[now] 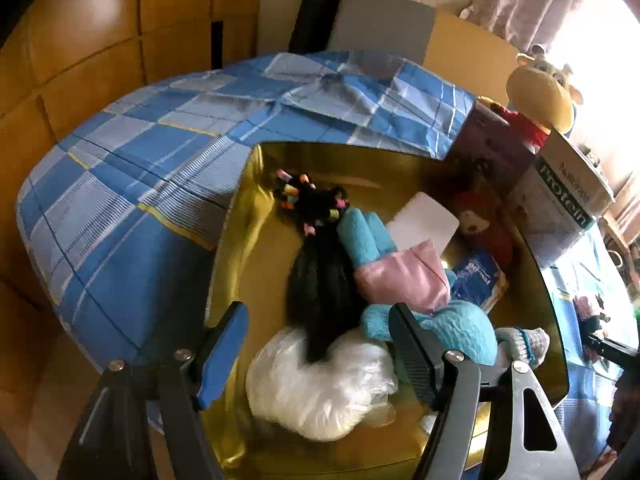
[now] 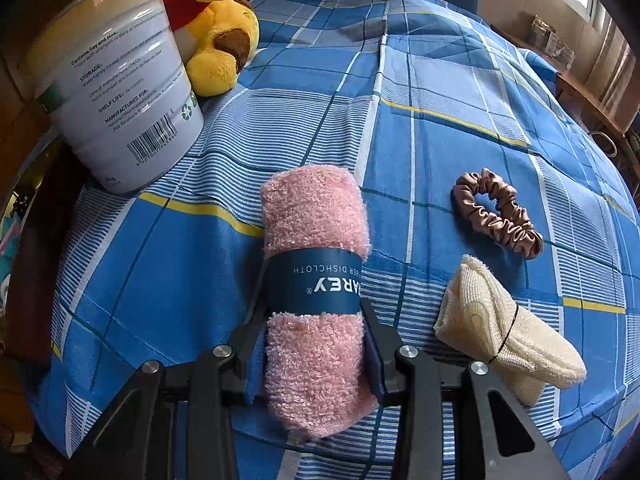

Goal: Organize soft objects
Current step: 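Carry the white plastic bag into the gold tray and open the left gripper, then carry the pink towel roll into the gold tray with the right gripper, then open the right gripper over the tray and move both grippers back to the bed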

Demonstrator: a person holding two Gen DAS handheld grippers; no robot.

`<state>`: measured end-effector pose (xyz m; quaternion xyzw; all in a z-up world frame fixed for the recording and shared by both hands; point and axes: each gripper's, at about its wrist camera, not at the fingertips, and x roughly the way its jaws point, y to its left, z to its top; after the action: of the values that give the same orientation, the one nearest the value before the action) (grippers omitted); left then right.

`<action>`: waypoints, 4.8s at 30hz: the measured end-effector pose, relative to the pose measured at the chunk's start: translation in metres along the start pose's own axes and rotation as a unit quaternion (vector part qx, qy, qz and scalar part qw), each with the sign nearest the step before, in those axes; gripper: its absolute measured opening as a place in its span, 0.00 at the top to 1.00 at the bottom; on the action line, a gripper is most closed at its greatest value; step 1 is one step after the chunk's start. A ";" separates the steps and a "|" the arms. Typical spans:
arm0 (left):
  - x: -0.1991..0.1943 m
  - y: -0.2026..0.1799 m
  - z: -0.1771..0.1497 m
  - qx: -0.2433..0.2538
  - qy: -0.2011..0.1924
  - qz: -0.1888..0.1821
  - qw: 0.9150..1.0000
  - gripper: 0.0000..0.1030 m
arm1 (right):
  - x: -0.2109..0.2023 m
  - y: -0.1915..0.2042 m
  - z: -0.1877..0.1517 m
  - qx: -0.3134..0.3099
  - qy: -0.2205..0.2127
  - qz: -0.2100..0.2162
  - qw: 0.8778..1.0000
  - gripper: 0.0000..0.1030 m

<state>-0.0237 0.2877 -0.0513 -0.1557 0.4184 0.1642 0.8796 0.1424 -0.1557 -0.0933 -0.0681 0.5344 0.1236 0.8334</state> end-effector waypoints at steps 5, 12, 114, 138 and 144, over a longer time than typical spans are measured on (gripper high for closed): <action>-0.008 -0.008 0.000 0.012 -0.015 -0.008 1.000 0.29 | 0.000 0.002 0.000 0.004 -0.002 -0.008 1.000 0.62; -0.020 -0.016 0.007 0.037 -0.044 -0.027 0.998 0.29 | -0.037 -0.003 0.033 0.035 -0.014 -0.017 0.999 0.68; -0.083 -0.085 0.000 0.150 -0.111 -0.049 0.981 0.25 | -0.118 0.064 0.051 0.005 -0.163 0.018 0.986 0.40; -0.035 -0.285 -0.058 0.320 0.022 -0.201 0.926 0.25 | -0.051 -0.188 -0.031 0.440 -0.060 0.010 0.896 0.40; -0.023 -0.286 -0.064 0.316 0.049 -0.203 0.926 0.25 | -0.035 -0.177 -0.029 0.417 -0.024 0.025 0.908 0.40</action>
<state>0.0389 0.0008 -0.0325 0.0408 0.4506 -0.1664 0.8762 0.1523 -0.3378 -0.0769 0.3021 0.5189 -0.0888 0.7947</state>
